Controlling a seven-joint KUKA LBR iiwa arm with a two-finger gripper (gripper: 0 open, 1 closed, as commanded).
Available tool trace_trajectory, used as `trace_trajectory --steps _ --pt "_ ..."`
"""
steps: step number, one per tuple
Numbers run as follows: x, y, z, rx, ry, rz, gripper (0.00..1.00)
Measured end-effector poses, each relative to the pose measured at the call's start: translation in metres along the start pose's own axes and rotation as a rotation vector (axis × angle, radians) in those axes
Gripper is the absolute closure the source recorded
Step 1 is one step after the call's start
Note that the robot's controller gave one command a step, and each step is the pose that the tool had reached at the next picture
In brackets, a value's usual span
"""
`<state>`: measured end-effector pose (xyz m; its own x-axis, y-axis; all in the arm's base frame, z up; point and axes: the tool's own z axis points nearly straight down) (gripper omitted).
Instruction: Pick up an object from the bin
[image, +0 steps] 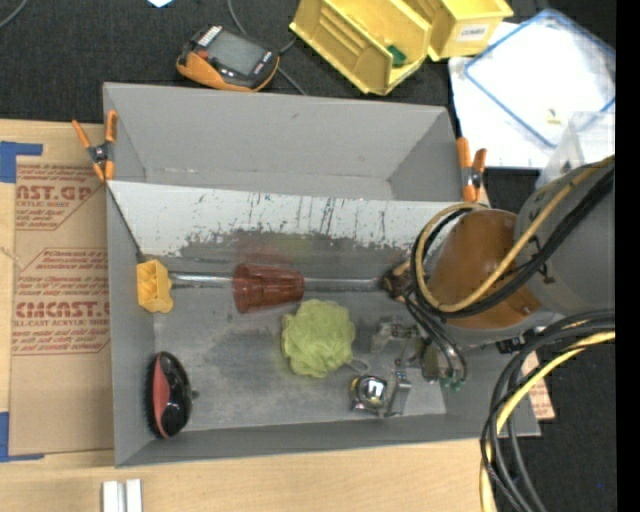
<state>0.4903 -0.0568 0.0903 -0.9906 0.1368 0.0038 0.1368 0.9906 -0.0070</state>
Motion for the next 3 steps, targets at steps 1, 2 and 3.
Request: trace_trajectory --steps 1,2,3 --pt "-0.060 0.055 -0.021 -0.012 -0.029 -0.150 0.00" --pt "-0.004 0.042 0.002 -0.002 0.001 0.364 1.00" --pt "-0.005 0.042 0.002 -0.002 0.000 0.362 1.00"
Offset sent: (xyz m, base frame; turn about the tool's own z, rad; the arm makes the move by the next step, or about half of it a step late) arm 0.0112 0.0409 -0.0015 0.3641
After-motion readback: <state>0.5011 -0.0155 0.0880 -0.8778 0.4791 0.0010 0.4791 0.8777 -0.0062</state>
